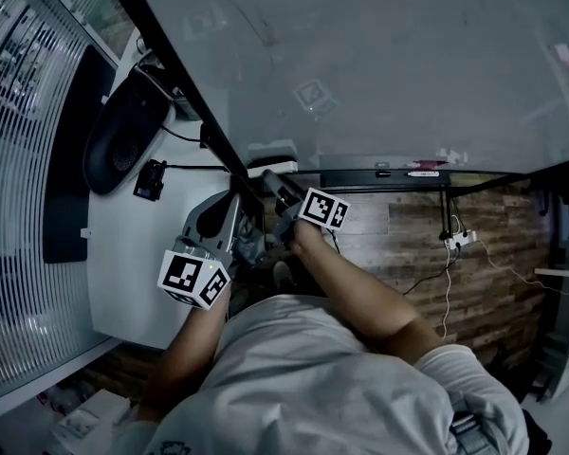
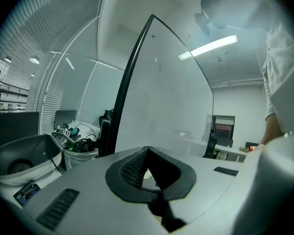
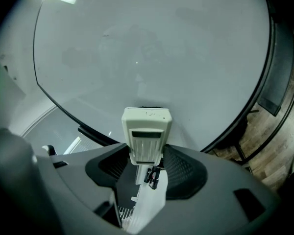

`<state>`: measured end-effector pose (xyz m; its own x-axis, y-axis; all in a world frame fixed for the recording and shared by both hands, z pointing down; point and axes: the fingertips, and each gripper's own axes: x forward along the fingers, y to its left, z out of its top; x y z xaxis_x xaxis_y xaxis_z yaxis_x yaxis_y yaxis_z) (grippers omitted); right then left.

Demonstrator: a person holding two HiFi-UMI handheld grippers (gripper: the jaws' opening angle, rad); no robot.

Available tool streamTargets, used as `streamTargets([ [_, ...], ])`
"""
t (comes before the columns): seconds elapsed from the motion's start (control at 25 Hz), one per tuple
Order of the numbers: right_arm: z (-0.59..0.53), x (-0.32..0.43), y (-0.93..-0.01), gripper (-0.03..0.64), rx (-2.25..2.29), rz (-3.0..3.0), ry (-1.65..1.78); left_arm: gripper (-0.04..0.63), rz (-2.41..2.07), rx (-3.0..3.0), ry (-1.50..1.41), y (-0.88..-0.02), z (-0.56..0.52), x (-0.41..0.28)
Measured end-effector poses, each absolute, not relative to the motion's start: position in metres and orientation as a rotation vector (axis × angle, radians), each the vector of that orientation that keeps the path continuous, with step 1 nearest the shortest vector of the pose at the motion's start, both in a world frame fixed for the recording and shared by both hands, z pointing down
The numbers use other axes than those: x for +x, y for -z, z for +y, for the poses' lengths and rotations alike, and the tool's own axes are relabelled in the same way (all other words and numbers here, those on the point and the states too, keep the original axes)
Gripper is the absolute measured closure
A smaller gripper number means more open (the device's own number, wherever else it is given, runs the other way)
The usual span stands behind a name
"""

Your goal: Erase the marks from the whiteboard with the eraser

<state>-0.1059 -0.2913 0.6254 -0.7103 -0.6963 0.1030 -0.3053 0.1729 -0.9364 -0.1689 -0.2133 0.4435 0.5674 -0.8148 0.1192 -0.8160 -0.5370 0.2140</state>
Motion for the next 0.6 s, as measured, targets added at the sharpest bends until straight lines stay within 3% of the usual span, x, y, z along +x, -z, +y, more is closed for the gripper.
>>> streamTargets([
  [0.6,-0.293,-0.107,-0.603,0.385,-0.921,2.147,1.482,0.589,-1.372,2.557,-0.005,-0.44,-0.209,-0.171],
])
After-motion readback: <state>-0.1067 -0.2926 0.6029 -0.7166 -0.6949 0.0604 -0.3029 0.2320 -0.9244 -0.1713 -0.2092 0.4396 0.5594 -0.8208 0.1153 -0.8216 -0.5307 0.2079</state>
